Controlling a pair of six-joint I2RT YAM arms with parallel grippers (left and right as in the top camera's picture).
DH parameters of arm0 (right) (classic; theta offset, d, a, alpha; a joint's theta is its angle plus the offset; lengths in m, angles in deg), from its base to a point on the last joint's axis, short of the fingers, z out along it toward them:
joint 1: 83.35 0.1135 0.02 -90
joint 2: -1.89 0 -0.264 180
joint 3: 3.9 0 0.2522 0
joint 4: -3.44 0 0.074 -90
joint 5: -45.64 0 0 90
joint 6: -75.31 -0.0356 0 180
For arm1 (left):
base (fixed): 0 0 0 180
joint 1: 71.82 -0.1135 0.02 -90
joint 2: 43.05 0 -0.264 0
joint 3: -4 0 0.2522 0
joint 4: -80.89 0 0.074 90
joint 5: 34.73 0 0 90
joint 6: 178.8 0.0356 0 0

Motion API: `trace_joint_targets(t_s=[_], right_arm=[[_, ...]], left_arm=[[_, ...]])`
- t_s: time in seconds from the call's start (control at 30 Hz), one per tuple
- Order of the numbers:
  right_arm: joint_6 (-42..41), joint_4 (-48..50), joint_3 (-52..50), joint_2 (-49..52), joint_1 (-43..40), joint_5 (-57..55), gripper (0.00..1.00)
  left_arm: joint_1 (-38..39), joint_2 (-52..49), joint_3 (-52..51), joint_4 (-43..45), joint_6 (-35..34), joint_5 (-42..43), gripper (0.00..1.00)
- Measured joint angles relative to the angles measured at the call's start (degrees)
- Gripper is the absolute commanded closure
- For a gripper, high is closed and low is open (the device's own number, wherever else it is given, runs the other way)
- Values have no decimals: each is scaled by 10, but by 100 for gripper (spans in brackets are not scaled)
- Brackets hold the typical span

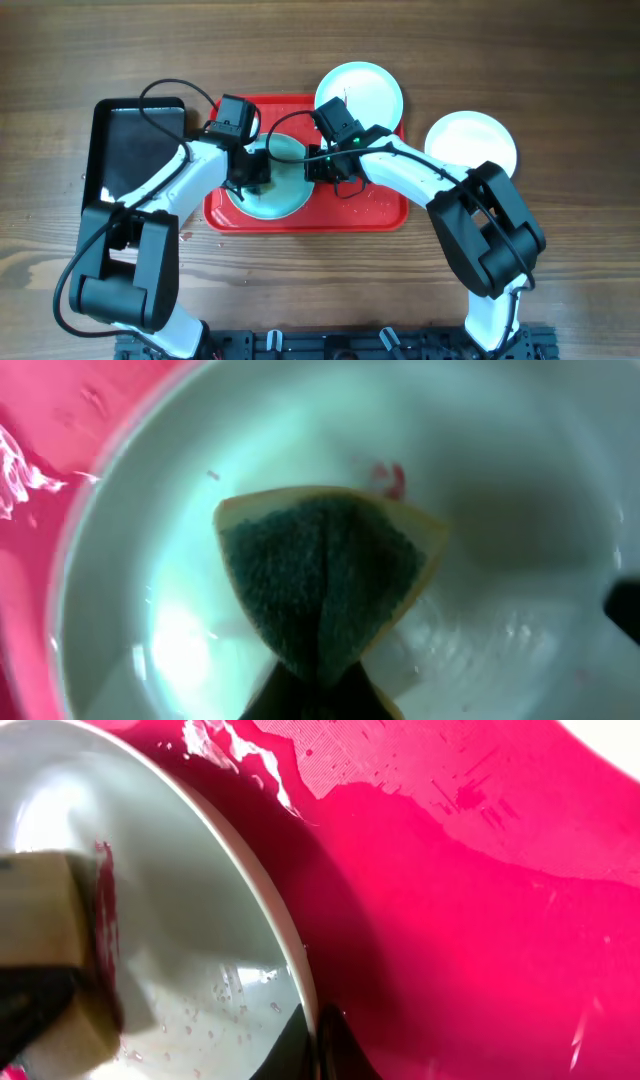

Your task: Clean dirty plates on tray and stack at the side

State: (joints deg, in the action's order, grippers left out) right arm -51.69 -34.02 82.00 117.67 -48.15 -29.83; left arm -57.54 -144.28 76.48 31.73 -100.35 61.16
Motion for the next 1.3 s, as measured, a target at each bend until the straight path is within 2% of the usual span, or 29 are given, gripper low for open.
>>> trace_joint_targets(t_s=[0.17,0.3,0.47,0.63,0.77,0.97,1.07,1.17,1.3], right_arm=[[2,0,0,0,0,0,96],[2,0,0,0,0,0,96],[2,-2,0,0,0,0,95],[2,-2,0,0,0,1,95],[5,-2,0,0,4,6,96],[13,-4,0,0,9,11,96],[13,-5,0,0,8,11,96],[13,-6,0,0,6,10,96],[13,-7,0,0,4,9,96]], left_arm=[[0,0,0,-20,10,108,96],[5,0,0,15,10,139,96],[5,-2,0,74,1,90,96],[5,-24,0,82,-16,35,96],[11,-28,15,27,-38,-8,96],[10,-29,37,-119,-55,-46,96],[8,-33,44,-137,-30,-16,96],[2,-38,45,-139,37,62,96],[3,-44,44,-106,83,127,96]])
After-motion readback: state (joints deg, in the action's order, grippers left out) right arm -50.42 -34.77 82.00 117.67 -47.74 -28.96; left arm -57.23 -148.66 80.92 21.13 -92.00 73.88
